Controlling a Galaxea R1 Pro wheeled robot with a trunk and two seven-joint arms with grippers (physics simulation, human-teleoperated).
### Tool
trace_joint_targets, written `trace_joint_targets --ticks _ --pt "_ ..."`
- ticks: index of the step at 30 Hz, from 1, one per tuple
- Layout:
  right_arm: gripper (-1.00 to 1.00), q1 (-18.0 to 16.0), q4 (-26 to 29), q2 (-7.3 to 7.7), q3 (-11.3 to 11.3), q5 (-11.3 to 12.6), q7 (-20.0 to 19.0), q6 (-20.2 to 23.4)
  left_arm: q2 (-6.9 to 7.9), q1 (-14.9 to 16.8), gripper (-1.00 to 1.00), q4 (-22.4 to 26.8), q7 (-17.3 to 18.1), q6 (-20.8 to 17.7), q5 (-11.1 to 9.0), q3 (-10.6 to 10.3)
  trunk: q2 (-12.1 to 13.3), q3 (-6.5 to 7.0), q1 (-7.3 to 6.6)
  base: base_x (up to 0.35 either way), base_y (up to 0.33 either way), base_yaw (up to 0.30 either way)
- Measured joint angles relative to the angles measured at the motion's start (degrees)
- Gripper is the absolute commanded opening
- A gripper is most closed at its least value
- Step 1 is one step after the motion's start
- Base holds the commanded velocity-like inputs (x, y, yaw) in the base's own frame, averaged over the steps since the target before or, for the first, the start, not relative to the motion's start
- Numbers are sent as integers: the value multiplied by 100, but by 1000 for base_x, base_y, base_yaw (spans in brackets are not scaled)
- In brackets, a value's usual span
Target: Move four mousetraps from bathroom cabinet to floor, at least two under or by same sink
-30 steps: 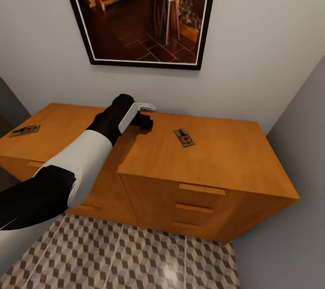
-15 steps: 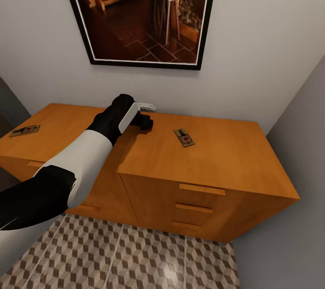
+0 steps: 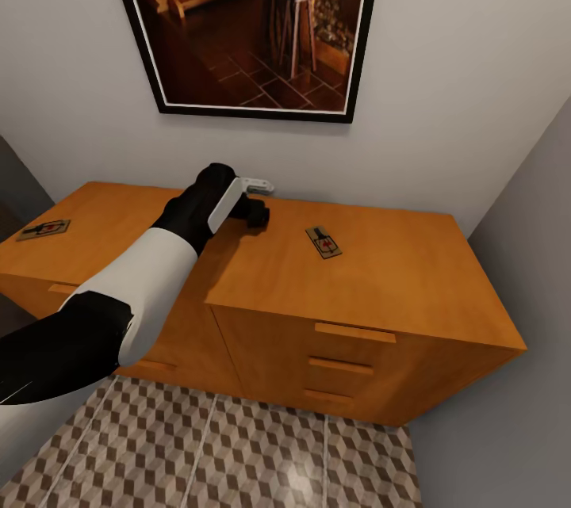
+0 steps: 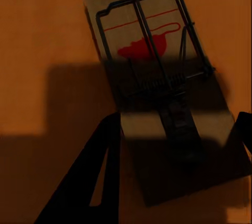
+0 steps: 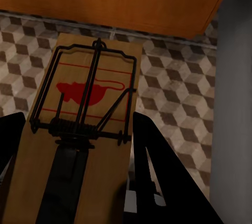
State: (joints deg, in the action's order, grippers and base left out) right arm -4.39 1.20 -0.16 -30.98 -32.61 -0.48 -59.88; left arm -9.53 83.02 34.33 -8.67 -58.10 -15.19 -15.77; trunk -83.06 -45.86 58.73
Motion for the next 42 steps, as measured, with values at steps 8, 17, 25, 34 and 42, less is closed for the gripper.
trace_joint_targets --ticks 8,17,25,34,42 --pt "-100 0 0 0 0 0 0 0 0 0 -100 209 -8 -2 0 -2 0 0 0 0 0 0" --pt "-100 0 0 0 0 0 0 0 0 0 -100 236 -8 -1 1 -2 0 0 0 0 0 0" --pt "-100 0 0 0 0 0 0 0 0 0 -100 223 -8 -1 1 -2 0 1 0 0 0 0" --pt "-100 0 0 0 0 0 0 0 0 0 -100 207 -8 -2 1 -2 0 61 0 0 0 0" --pt "-100 0 0 0 0 0 0 0 0 0 -100 193 -8 0 1 -1 0 133 0 0 0 0"
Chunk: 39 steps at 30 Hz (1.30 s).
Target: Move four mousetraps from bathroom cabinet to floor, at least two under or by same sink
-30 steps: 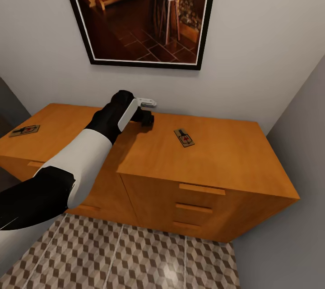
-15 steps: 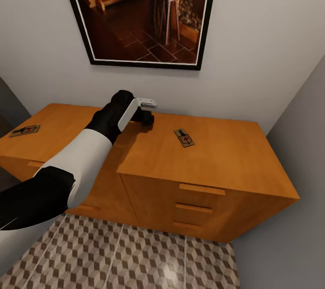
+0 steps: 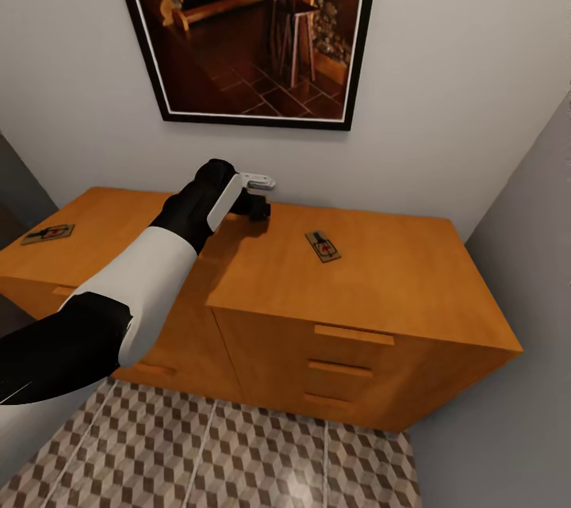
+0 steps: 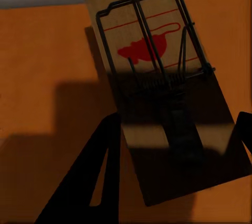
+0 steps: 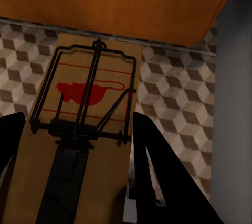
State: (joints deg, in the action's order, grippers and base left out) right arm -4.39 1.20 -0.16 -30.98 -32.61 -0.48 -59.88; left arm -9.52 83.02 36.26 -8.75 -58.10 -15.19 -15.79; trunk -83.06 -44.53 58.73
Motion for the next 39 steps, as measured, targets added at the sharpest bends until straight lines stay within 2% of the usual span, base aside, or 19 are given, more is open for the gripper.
trace_joint_targets --ticks 15,39 --pt "-100 0 1 6 -1 1 5 1 0 0 -100 -24 -1 -3 0 1 0 18 1 -20 17 0" --pt "-100 0 1 8 0 1 8 2 0 1 -100 -166 -2 -6 0 3 0 17 3 -209 191 0"
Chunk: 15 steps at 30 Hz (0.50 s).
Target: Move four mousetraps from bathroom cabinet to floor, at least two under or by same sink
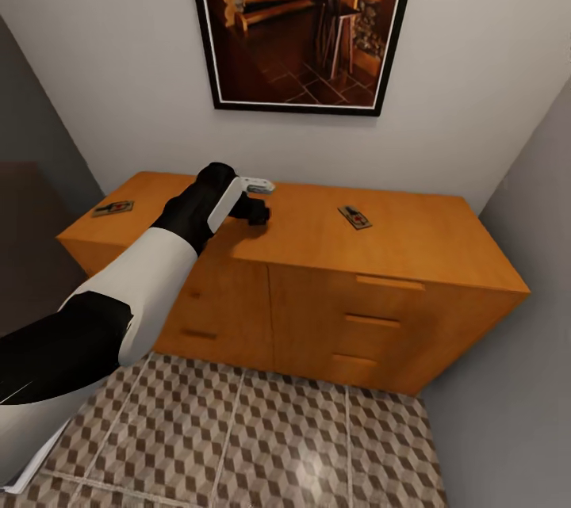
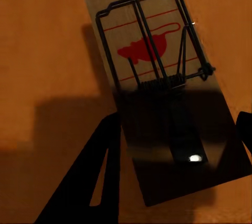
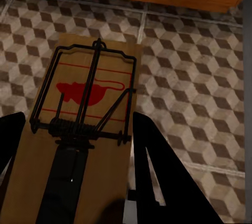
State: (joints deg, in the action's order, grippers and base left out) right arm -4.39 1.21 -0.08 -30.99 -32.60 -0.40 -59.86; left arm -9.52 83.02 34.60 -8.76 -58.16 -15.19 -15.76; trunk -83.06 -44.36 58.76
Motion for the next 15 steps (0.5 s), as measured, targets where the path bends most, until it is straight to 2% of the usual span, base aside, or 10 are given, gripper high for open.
trace_joint_targets --ticks 15 --pt "-100 0 0 0 -1 0 0 0 -1 0 -100 -11 1 1 0 0 0 0 0 -248 168 0"
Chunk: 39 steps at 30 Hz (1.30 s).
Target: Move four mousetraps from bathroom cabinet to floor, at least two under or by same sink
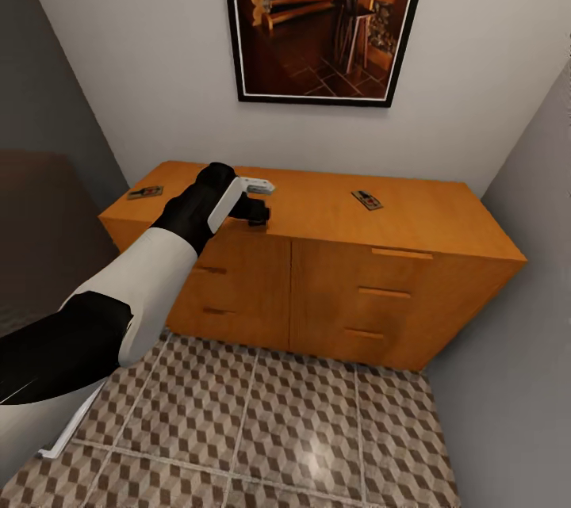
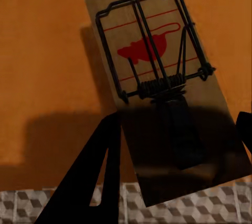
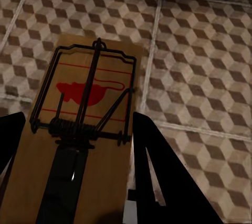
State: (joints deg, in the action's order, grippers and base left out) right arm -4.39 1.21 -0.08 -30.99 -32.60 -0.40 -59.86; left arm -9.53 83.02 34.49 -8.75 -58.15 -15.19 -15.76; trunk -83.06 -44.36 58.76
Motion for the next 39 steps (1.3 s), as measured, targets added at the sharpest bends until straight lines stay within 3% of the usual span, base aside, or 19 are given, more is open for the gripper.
trace_joint_targets --ticks 23,39 --pt "-100 -1 6 0 -8 0 0 0 0 0 -100 -178 7 4 -1 2 0 0 -1 -248 152 0" --pt "-100 0 7 0 -8 0 0 -1 2 -155 -100 -386 15 14 -1 1 0 0 -3 -43 21 0"
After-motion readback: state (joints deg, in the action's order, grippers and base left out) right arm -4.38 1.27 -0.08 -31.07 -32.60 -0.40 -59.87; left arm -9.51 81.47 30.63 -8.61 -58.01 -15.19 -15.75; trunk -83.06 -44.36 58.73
